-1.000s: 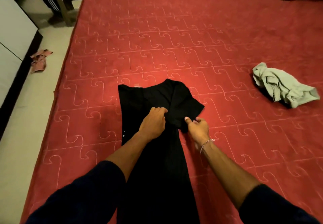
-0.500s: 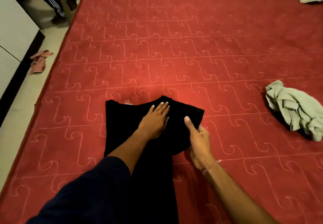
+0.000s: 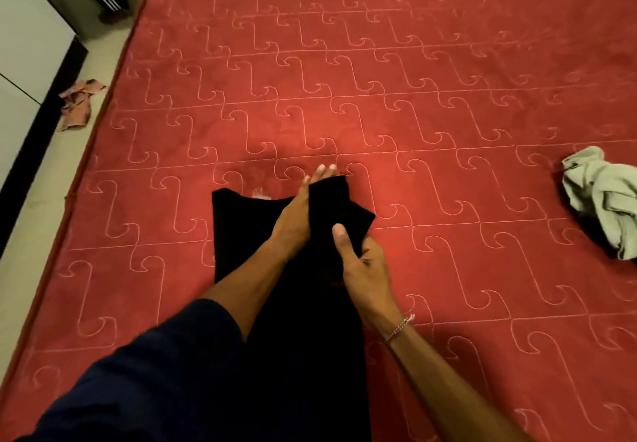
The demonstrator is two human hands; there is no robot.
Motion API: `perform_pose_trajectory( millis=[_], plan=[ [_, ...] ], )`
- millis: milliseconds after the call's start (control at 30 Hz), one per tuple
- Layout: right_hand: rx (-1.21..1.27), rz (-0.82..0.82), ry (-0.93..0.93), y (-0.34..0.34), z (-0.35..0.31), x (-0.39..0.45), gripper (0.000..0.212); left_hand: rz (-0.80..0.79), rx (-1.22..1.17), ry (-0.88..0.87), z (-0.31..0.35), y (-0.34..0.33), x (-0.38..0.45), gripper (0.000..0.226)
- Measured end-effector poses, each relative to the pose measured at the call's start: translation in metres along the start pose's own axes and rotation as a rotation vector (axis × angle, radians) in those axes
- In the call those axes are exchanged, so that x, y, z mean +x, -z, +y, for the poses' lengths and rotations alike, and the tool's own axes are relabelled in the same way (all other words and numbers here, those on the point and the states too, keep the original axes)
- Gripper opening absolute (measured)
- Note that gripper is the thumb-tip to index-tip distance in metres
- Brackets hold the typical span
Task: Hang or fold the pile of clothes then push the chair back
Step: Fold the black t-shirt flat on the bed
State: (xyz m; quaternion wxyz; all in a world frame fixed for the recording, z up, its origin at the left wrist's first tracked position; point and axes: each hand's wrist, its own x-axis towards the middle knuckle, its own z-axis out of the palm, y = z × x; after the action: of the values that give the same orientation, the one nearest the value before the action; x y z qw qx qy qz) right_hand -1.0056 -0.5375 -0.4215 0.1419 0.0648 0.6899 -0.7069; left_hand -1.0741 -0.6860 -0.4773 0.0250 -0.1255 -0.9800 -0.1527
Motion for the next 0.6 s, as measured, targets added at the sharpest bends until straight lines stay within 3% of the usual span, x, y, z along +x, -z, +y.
perform_pose_trajectory(
  millis=[100, 167, 200, 267, 300, 367, 433, 500, 567, 600],
  plan=[
    [-0.055, -0.015, 0.006, -0.014, 0.001, 0.0, 0.026, 0.206, -0.325, 0.241, -0.015, 0.023, -0.003, 0.036],
    [-0.106, -0.049, -0.014, -0.023, 0.005, 0.002, 0.022, 0.234, -0.586, 0.478, -0.026, 0.037, -0.003, 0.021],
    [-0.138, -0.099, -0.037, -0.028, 0.008, 0.003, 0.025, 0.22, -0.727, 0.568, -0.03, 0.043, -0.004, 0.029],
    [-0.266, -0.252, -0.053, -0.036, 0.015, 0.006, 0.051, 0.107, -0.964, 0.72, -0.036, 0.053, -0.008, 0.054],
    [-0.345, -0.322, -0.029, -0.038, 0.017, 0.006, 0.055, 0.047, -0.989, 0.756, -0.038, 0.057, -0.01, 0.061],
    [-0.423, -0.35, 0.09, -0.04, 0.019, 0.003, 0.041, -0.049, -0.881, 0.727, -0.042, 0.059, -0.01, 0.055],
    [-0.457, -0.167, 0.23, -0.036, 0.02, -0.001, 0.024, -0.112, -0.8, 0.693, -0.041, 0.061, -0.007, 0.041],
    [-0.541, 0.133, 0.304, -0.026, 0.028, 0.001, 0.015, -0.127, -0.765, 0.69, -0.038, 0.061, -0.001, 0.035],
    [-0.499, 0.343, 0.14, -0.01, 0.033, 0.013, 0.013, -0.118, -0.675, 0.643, -0.032, 0.064, 0.005, 0.034],
    [-0.378, 0.366, -0.016, -0.001, 0.034, 0.021, 0.017, -0.119, -0.628, 0.603, -0.028, 0.064, 0.009, 0.035]
  ],
)
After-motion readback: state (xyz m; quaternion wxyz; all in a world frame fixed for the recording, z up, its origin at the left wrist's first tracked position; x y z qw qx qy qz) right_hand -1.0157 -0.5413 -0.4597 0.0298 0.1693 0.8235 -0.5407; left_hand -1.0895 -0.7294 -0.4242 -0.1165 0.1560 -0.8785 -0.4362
